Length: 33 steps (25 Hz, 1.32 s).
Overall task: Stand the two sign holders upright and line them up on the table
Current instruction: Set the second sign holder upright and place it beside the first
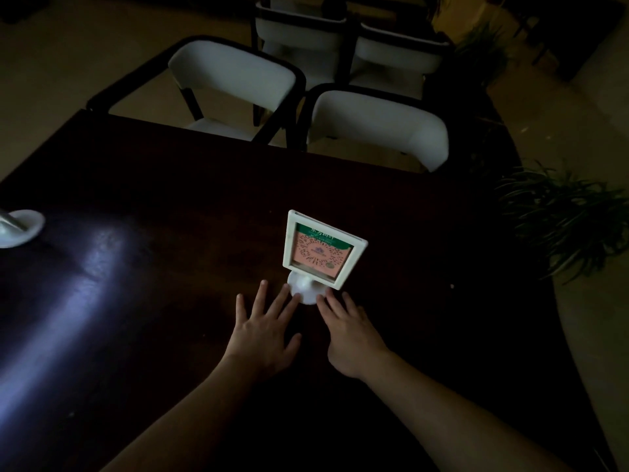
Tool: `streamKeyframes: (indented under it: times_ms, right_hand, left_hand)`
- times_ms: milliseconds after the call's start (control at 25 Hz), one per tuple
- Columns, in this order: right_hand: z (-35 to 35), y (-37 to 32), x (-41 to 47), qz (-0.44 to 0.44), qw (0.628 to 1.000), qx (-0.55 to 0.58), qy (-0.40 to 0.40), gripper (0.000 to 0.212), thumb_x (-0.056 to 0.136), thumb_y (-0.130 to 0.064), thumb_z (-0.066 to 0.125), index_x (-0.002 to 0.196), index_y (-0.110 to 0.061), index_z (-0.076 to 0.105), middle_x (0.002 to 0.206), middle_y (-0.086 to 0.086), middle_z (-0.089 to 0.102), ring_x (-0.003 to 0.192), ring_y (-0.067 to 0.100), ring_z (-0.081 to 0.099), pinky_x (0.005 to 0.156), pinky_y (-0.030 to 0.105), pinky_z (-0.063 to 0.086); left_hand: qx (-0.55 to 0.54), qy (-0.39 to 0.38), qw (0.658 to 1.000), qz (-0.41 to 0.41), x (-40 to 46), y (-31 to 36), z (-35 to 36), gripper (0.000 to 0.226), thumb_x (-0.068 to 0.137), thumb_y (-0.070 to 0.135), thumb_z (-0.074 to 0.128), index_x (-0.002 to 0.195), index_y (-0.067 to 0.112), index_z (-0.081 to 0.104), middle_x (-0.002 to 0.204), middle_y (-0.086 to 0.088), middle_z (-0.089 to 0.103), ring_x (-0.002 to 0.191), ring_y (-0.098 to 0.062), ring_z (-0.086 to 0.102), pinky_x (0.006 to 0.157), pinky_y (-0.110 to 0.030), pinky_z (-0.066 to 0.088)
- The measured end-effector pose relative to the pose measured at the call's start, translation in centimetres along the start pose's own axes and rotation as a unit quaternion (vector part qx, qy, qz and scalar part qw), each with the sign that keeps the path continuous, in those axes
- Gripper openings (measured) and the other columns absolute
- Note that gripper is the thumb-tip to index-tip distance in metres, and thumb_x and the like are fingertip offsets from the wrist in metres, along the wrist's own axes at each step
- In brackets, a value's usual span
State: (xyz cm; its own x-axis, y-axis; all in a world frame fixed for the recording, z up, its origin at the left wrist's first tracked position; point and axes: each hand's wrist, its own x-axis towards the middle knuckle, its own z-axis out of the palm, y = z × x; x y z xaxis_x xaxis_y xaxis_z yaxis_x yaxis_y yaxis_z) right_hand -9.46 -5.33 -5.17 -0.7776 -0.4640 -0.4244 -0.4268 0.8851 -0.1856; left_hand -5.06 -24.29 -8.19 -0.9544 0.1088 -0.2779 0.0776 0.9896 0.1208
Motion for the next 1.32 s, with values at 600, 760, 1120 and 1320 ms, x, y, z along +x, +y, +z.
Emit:
streamKeyframes:
  times_ms: [600,760,1120,1320]
  right_hand:
    - [0.2,-1.5,1.1,-0.067,0.997,-0.031,0.012,0.089,0.091,-0.009,0.057,0.159,-0.023,0.001,0.168,0.002,0.0,0.152,0.03,-0.006,0.121,0.052,0.008]
    - [0.1,-3.7,1.9,-0.078,0.997,-0.014,0.01,0.089,0.091,-0.008,0.058,0.158,-0.024,0.003,0.168,0.002,0.003,0.152,0.029,-0.005,0.122,0.051,0.008]
    - [0.0,-11.3,4.3,-0.067,0.997,-0.03,-0.008,0.09,0.091,-0.01,0.059,0.158,-0.024,0.001,0.168,0.002,0.001,0.152,0.031,-0.007,0.121,0.051,0.008]
    - [0.0,-16.0,5.7,-0.061,0.997,-0.038,-0.003,0.089,0.091,-0.011,0.059,0.158,-0.023,0.002,0.168,0.004,0.003,0.152,0.032,-0.006,0.121,0.051,0.008]
  left_hand:
    - [-0.004,-0.009,0.998,-0.062,-2.4,0.2,-0.5,0.077,0.092,0.06,0.026,0.155,0.035,-0.01,0.166,0.006,-0.01,0.147,-0.031,-0.023,0.115,-0.069,-0.004]
    - [-0.002,-0.004,0.998,-0.064,-2.6,-2.1,-0.6,0.077,0.091,0.059,0.028,0.156,0.035,-0.006,0.166,0.006,-0.01,0.147,-0.031,-0.024,0.114,-0.07,-0.004]
    - [-0.01,0.004,0.999,-0.049,-4.7,-10.0,-1.0,0.079,0.087,0.062,0.023,0.157,0.035,-0.002,0.167,0.006,-0.008,0.148,-0.033,-0.023,0.114,-0.07,-0.005]
    - [-0.009,0.002,0.999,-0.046,-5.6,-14.6,-1.3,0.08,0.085,0.063,0.02,0.156,0.035,-0.003,0.166,0.007,-0.009,0.147,-0.034,-0.024,0.113,-0.07,-0.008]
